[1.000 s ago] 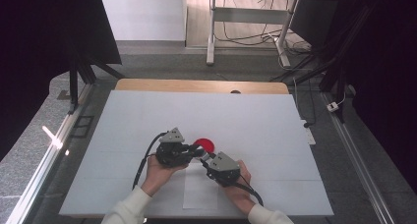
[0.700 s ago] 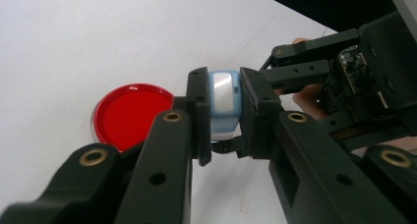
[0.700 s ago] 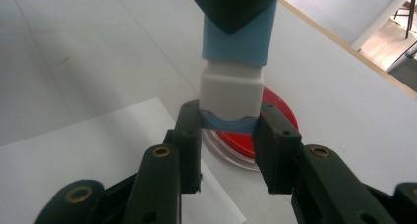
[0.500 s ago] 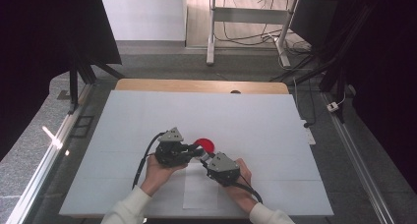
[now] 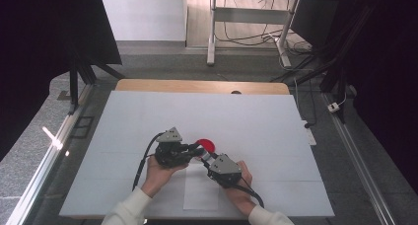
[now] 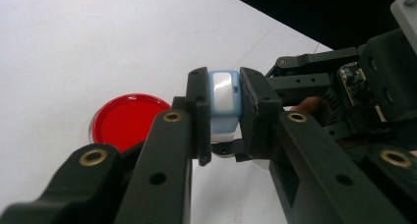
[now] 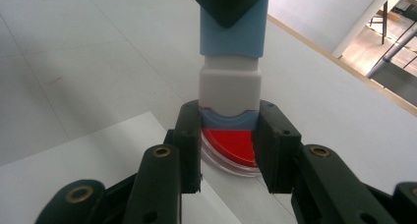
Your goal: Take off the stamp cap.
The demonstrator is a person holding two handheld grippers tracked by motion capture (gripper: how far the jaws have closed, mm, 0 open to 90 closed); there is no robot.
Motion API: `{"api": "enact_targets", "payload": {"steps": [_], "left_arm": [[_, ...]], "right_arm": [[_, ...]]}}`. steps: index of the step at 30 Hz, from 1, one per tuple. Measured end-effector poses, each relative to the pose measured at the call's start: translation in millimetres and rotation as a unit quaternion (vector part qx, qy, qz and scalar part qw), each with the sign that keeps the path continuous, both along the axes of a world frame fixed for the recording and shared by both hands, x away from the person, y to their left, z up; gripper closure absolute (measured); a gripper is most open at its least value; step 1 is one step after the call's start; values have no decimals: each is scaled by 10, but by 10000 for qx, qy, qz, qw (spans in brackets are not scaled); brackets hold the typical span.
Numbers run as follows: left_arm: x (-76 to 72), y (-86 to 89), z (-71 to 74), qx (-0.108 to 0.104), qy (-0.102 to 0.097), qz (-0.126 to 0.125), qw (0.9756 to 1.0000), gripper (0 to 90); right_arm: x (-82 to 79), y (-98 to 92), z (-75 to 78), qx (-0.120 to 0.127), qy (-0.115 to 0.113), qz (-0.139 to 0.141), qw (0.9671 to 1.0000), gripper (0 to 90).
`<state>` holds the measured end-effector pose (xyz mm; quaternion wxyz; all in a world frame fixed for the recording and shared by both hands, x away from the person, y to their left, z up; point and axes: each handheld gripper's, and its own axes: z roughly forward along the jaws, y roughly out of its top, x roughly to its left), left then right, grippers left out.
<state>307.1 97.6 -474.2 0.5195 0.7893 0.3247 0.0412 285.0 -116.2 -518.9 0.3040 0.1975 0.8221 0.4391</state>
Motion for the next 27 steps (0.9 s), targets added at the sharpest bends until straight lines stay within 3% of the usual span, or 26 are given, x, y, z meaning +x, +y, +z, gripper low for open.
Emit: {"api": "enact_targets", "payload": {"steps": [11, 13, 14, 15, 17, 18, 22, 27], "left_arm": [[8, 2, -15, 12, 44, -8, 10000, 756], [-6, 13, -3, 5, -59, 116, 9999, 757], [-20, 38, 24, 122, -239, 304, 9992, 758], [-18, 75, 43, 94, -277, 370, 9989, 758], [12, 198, 62, -249, -92, 390, 9989, 757], [23, 233, 59, -308, -25, 401, 9987, 758], [27, 208, 28, -268, 41, 328, 9991, 757], [0, 145, 36, -193, -20, 236, 9995, 757]], "right_arm": [[46, -9, 19, -351, -16, 263, 9990, 657], [47, -11, 18, -326, -14, 259, 9991, 657], [54, -10, 7, -337, 102, 167, 9992, 658], [68, -24, -17, -264, 266, 73, 9993, 657], [103, -62, -38, -163, 406, 28, 9990, 658], [110, -66, -31, -113, 375, 23, 9992, 658], [99, -59, -20, -79, 335, 50, 9994, 657], [115, -77, -24, 33, 402, 57, 9992, 657]]}}
